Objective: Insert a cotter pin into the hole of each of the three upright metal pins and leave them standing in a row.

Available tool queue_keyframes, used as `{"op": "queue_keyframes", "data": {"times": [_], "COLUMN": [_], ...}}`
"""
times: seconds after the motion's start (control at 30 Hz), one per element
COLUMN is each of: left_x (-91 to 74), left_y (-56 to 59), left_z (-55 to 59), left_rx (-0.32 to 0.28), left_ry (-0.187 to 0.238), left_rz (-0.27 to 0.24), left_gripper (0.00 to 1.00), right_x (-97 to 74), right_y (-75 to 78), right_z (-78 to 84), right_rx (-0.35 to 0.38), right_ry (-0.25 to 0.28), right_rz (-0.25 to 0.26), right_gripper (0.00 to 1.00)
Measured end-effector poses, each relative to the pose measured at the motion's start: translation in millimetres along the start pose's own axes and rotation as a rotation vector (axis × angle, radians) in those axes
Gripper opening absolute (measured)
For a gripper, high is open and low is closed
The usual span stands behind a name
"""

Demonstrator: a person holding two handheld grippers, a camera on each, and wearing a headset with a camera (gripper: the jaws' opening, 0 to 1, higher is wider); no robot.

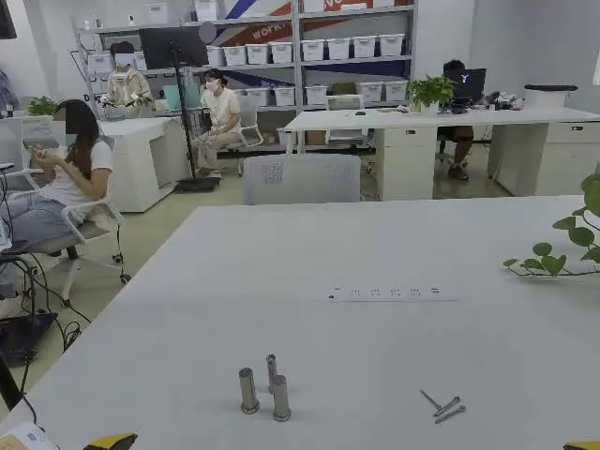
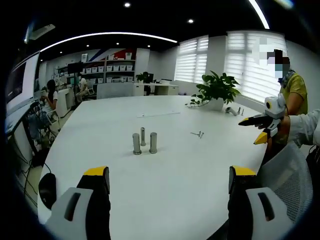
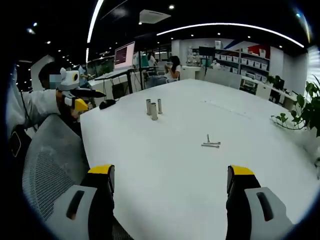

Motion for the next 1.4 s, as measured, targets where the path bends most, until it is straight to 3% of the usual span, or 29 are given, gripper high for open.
{"op": "queue_keyframes", "data": {"times": [1.4], "left_x": [-1.8], "left_y": [0.2], "left_z": [-0.1], "left_rx": [0.001], "left_ry": [-0.002], "left_rz": [0.000], "left_gripper": [1.00], "right_x": [-0.1], "right_y": [-1.4], "right_z": [1.7], "right_rx": [-0.003], "right_ry": [-0.008], "right_rz": [-0.004], "right_gripper": [0.95]}}
Point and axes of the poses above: the centre of the closed fingertips' face, and the gripper's own axes: x roughly forward along the fingers, y roughly to its right, z roughly out of its underside, the point moved 7 cm from there along -x, roughly backward along the fingers, and after that the axes turned 6 degrees about -y, right-handed, at the moved point
